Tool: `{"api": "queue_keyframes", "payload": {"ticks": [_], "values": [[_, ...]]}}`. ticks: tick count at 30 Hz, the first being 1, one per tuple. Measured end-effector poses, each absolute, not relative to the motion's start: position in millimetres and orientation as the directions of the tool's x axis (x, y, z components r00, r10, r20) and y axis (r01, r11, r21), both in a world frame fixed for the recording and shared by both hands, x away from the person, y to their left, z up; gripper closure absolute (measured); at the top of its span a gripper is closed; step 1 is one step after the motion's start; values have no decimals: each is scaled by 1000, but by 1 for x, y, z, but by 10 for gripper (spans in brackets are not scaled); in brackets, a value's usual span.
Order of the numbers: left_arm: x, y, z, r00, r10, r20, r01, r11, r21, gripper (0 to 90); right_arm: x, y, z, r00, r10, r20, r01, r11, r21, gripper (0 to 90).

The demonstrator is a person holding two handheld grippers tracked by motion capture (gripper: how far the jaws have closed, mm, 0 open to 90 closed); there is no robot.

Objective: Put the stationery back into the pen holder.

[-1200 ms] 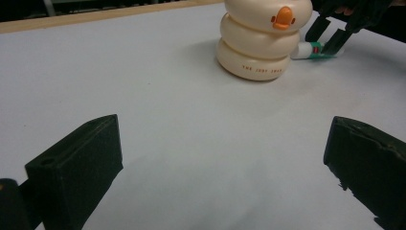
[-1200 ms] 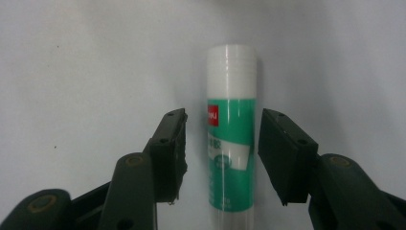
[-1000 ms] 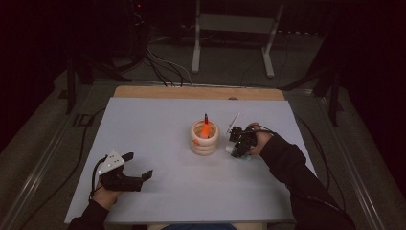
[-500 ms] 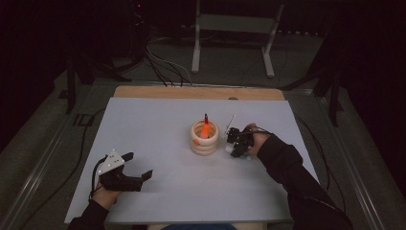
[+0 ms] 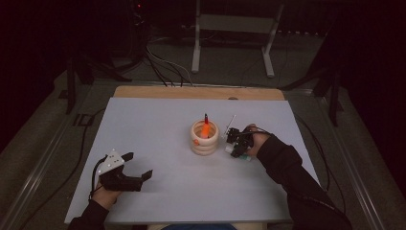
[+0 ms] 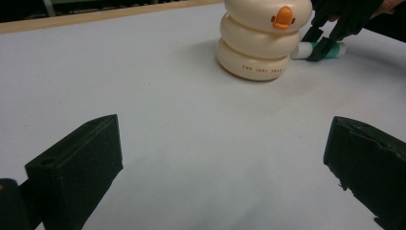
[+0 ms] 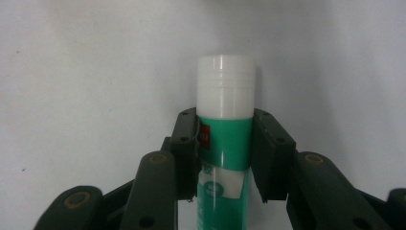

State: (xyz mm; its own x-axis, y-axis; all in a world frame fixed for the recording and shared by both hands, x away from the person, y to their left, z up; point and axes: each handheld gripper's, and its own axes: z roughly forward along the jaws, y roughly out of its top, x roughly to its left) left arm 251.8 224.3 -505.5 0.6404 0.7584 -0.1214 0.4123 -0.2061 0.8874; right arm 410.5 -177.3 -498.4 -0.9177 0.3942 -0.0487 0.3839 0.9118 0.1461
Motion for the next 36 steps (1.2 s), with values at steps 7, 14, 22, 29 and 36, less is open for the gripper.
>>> {"api": "queue_keyframes", "payload": {"ticks": [7,14,22,29,36], "values": [[252,224,-506,642,757,-119,411,-208,888,3,410,-184,-492,-902,432,-20,422,888,182,657],[252,224,-505,643,757,-118,410,-209,888,3,407,-189,-487,-895,446,-6,436,876,206,658],[252,224,-505,643,757,-119,410,-209,888,3,400,-195,-482,-892,452,9,440,863,247,658],[252,224,-505,644,755,-120,410,-209,888,3,397,-199,-478,-887,461,24,449,850,278,658],[252,224,-505,644,756,-120,410,-208,888,3,393,-205,-473,-878,476,45,464,825,322,658]]}}
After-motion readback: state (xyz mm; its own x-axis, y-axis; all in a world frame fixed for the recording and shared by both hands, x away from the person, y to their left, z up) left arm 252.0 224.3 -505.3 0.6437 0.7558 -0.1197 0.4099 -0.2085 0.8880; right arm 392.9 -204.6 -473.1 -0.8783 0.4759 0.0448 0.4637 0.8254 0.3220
